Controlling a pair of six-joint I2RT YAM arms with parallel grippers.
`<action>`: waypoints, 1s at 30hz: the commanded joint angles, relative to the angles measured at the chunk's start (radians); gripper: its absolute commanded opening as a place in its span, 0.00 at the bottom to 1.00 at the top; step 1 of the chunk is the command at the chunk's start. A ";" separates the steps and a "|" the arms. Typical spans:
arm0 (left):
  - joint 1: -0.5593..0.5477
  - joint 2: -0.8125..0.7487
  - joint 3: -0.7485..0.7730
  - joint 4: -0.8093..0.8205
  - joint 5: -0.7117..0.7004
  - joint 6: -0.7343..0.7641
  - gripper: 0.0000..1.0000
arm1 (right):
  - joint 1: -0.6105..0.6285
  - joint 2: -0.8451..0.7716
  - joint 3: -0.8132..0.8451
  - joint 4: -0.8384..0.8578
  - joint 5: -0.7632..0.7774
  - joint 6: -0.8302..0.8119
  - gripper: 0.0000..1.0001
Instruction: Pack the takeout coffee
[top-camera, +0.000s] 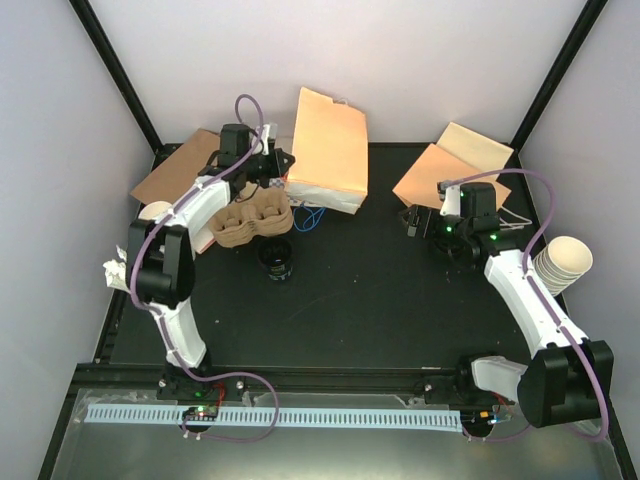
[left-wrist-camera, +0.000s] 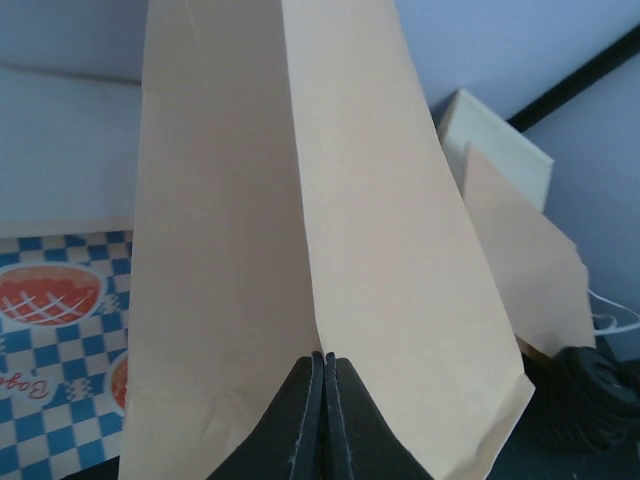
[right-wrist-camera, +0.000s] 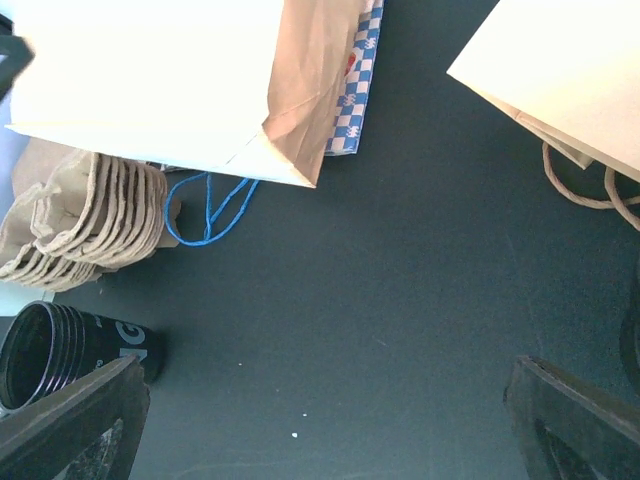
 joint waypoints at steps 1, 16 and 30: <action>-0.029 -0.124 -0.073 0.117 0.004 0.064 0.02 | 0.003 -0.036 0.032 -0.012 -0.004 -0.016 1.00; -0.162 -0.508 -0.384 0.299 -0.099 0.210 0.02 | 0.004 -0.097 0.120 -0.075 0.021 -0.001 1.00; -0.361 -0.917 -0.718 0.391 -0.250 0.250 0.02 | 0.004 -0.173 0.342 -0.213 0.048 0.061 1.00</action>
